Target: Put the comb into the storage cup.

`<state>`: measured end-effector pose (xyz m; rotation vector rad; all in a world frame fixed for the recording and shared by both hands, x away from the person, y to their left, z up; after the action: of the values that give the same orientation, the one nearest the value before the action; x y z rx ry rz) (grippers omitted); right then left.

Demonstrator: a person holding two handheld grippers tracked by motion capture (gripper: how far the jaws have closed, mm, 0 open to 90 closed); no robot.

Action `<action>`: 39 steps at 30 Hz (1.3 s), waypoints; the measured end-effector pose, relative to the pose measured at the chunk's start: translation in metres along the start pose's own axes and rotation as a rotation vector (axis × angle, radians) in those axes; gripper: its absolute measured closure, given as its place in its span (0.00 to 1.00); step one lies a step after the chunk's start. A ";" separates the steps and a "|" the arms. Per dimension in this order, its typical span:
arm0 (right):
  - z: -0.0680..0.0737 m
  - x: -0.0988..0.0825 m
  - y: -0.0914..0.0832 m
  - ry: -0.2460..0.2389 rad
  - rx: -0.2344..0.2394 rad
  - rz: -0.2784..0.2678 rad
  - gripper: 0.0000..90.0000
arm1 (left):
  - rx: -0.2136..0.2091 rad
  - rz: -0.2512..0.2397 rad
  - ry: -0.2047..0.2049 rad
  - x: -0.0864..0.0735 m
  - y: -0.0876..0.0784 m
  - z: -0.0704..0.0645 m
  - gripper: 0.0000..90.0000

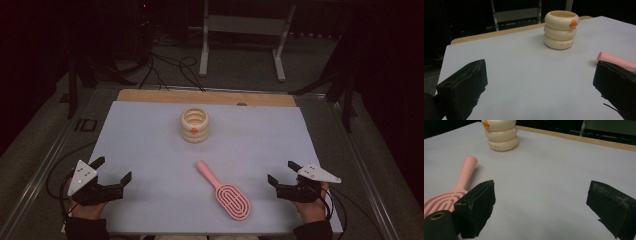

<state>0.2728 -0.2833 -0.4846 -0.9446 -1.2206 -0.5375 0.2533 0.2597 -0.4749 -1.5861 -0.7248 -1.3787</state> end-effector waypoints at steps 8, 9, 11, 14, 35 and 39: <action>0.007 0.001 0.004 0.005 0.034 0.016 0.09 | 0.000 -0.006 -0.005 0.001 -0.001 0.000 0.00; 0.007 0.001 0.004 0.005 0.034 0.016 0.09 | 0.000 -0.006 -0.005 0.001 -0.001 0.000 0.00; 0.013 0.003 0.006 0.017 0.058 0.015 0.11 | -0.003 -0.007 -0.007 0.000 -0.001 0.000 0.00; 0.016 0.005 0.007 0.030 0.077 0.011 0.14 | -0.002 -0.005 -0.003 0.000 -0.001 0.000 0.00; 0.075 0.005 0.033 -0.019 0.166 0.119 0.35 | 0.001 -0.005 0.003 0.000 -0.001 -0.001 0.00; 0.091 0.003 0.038 -0.042 0.201 0.161 0.49 | -0.003 -0.018 -0.010 0.002 -0.002 -0.001 0.00</action>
<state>0.2538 -0.1868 -0.4894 -0.8771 -1.1998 -0.2636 0.2515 0.2592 -0.4730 -1.5931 -0.7444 -1.3864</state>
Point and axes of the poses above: each handheld gripper's, and its own axes: y roughly forward along the jaws, x roughly out of its top, z roughly to its left, the point moved 3 cm from there along y, roughly forward along the jaws, and after that the axes turned 7 degrees about -z, right-handed, at the moved point
